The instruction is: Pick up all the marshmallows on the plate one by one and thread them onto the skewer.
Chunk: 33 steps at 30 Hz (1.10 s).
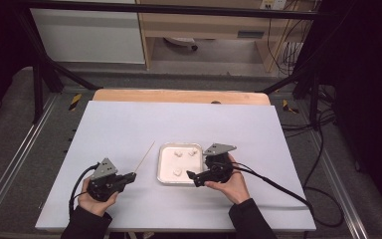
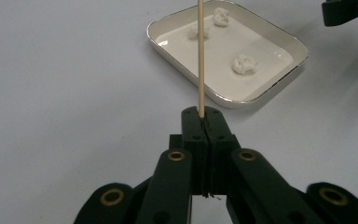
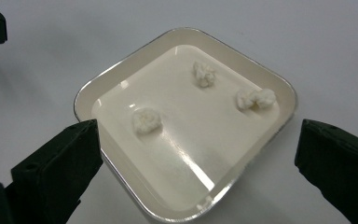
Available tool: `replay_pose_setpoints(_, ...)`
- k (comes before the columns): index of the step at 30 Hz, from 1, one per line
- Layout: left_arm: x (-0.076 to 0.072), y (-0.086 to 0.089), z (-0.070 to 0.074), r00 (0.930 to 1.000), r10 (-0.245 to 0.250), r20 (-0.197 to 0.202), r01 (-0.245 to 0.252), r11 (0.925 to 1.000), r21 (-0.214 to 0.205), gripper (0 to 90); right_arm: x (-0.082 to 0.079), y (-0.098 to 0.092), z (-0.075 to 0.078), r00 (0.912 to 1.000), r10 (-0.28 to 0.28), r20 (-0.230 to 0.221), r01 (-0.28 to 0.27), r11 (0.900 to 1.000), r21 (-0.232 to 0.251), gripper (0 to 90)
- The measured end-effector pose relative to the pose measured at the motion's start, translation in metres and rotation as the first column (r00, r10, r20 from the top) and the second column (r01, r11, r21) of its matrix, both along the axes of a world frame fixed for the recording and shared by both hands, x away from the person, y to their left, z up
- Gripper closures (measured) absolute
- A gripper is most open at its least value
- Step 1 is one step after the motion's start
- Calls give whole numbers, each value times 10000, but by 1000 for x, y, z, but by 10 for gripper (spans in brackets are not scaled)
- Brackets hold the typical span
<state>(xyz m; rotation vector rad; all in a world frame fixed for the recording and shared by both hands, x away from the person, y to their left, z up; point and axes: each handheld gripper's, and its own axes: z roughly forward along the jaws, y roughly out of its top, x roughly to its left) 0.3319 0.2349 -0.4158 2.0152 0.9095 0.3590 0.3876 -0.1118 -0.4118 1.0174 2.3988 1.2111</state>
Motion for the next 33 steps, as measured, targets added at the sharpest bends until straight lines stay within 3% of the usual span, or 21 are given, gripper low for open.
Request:
replay_pose_setpoints(4,1,0,-1,10000,21,27,-21,10000,-28,886,7,15,-4,9999,-7,-125,7,10000,3,52)
replay_pose_setpoints(6,1,1,-2,10000,48,-11,-48,10000,-60,886,9,19,-7,9998,10,-179,-6,9997,252,59)
replay_pose_setpoints(10,1,1,-3,10000,83,18,-83,9999,-77,886,12,30,-11,9998,115,-177,-115,9999,-30,84)
replay_pose_setpoints(14,1,1,-3,10000,57,17,-57,9999,-85,886,14,37,-15,9993,249,-289,-248,9997,53,115)
replay_pose_setpoints(19,1,1,-3,10000,76,-23,-76,10000,-63,886,17,49,-23,9985,470,-296,-469,9989,35,231)
replay_pose_setpoints(33,2,0,-4,10000,47,-59,-48,10000,-66,886,15,54,-37,9947,721,-730,-725,9974,-28,466)
